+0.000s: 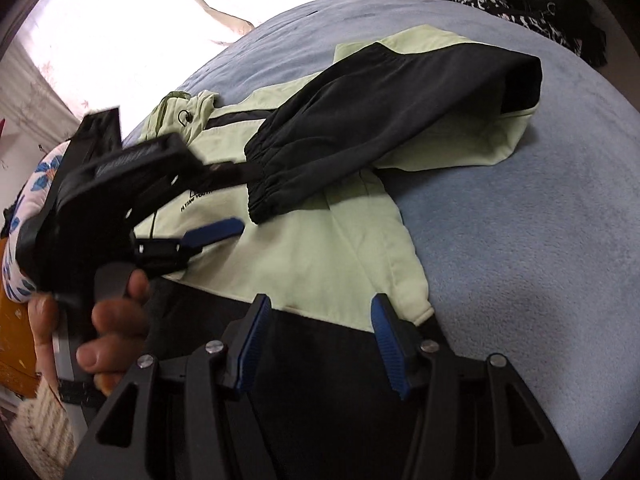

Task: Fold large clothes
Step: 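Fold the gripped sleeve across the jacket front with the left tool, then lay the sleeve flat on the jacket and open the left tool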

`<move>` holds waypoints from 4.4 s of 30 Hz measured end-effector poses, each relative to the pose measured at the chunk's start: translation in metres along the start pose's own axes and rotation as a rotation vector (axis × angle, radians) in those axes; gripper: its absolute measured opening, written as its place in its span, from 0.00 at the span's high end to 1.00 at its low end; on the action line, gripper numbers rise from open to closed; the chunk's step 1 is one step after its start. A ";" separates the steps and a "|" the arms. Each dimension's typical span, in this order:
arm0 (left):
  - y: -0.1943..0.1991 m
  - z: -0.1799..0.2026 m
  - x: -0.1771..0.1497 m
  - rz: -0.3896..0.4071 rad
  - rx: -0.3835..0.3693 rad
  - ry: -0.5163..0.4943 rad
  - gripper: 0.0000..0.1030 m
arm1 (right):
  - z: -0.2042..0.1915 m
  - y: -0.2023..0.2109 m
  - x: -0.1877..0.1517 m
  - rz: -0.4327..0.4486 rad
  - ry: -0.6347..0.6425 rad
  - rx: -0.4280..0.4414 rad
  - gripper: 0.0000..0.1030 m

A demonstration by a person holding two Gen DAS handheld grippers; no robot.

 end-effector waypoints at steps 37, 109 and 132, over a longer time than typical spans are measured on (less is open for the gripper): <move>0.194 -0.155 0.033 0.265 0.376 -0.043 0.37 | -0.037 0.036 0.002 -0.039 0.133 -0.073 0.37; 0.152 -0.138 0.037 0.259 0.574 -0.141 0.56 | 0.017 -0.055 0.099 0.014 0.133 -0.389 0.58; 0.176 -0.095 -0.025 0.254 0.578 -0.121 0.42 | -0.042 -0.013 0.025 -0.014 0.057 -0.271 0.56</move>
Point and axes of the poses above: each gripper's, at about its wrist camera, not at the fingertips, and y roughly against the way its jaws point, z to its right, x to its top, the point moved 7 cm from there along -y, roughly the way its jaws point, and after that the axes turned 2 degrees about -y, right-handed, at the moved point
